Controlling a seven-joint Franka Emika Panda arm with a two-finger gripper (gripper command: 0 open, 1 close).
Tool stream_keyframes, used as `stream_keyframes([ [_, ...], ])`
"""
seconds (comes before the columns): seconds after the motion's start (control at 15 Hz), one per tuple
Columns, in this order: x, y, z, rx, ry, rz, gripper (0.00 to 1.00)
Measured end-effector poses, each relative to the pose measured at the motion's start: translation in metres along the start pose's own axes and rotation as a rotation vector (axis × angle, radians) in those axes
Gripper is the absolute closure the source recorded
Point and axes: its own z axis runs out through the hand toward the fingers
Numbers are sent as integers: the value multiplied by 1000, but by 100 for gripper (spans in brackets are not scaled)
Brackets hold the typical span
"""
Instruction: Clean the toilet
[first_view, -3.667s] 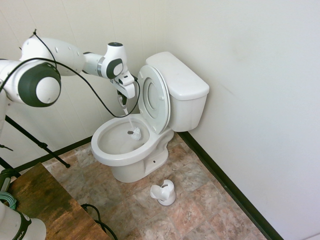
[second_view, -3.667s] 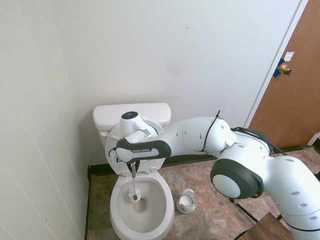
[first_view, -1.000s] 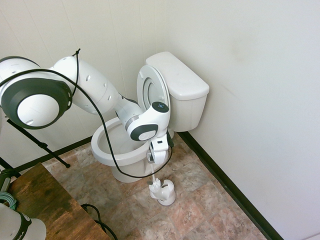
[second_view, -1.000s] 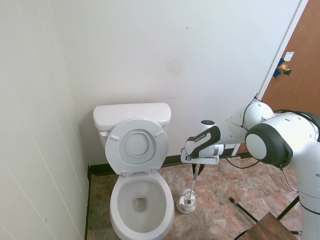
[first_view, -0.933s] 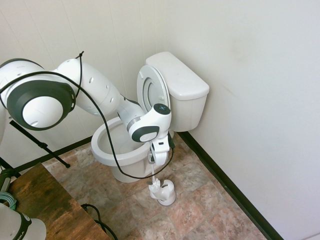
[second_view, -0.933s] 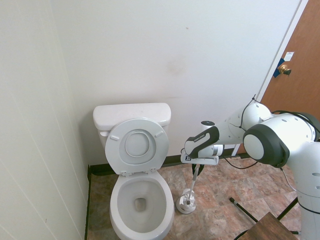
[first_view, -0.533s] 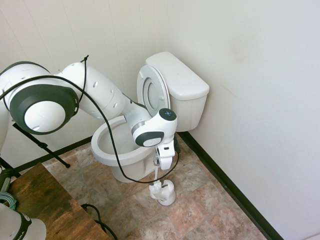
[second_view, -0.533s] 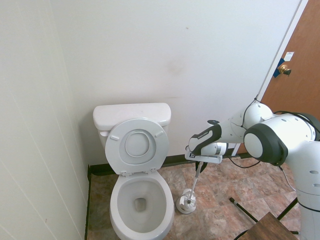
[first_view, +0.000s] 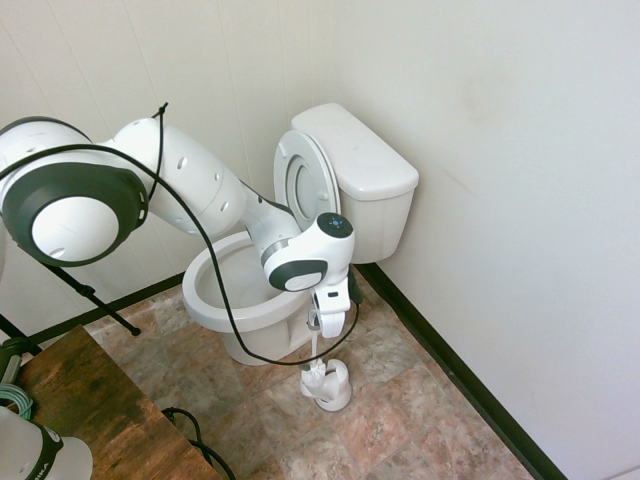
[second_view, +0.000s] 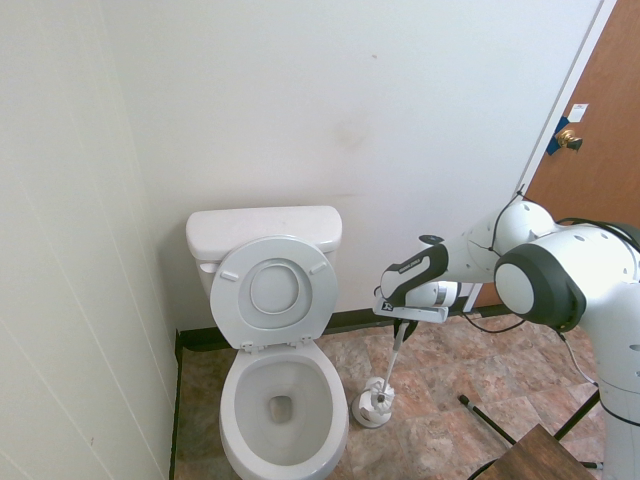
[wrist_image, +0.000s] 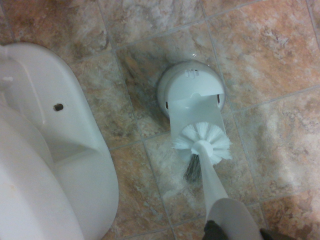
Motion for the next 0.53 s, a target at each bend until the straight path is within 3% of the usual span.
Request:
stream_keyframes([
  [0.53,16,-24,43,-2,-27,33,100],
])
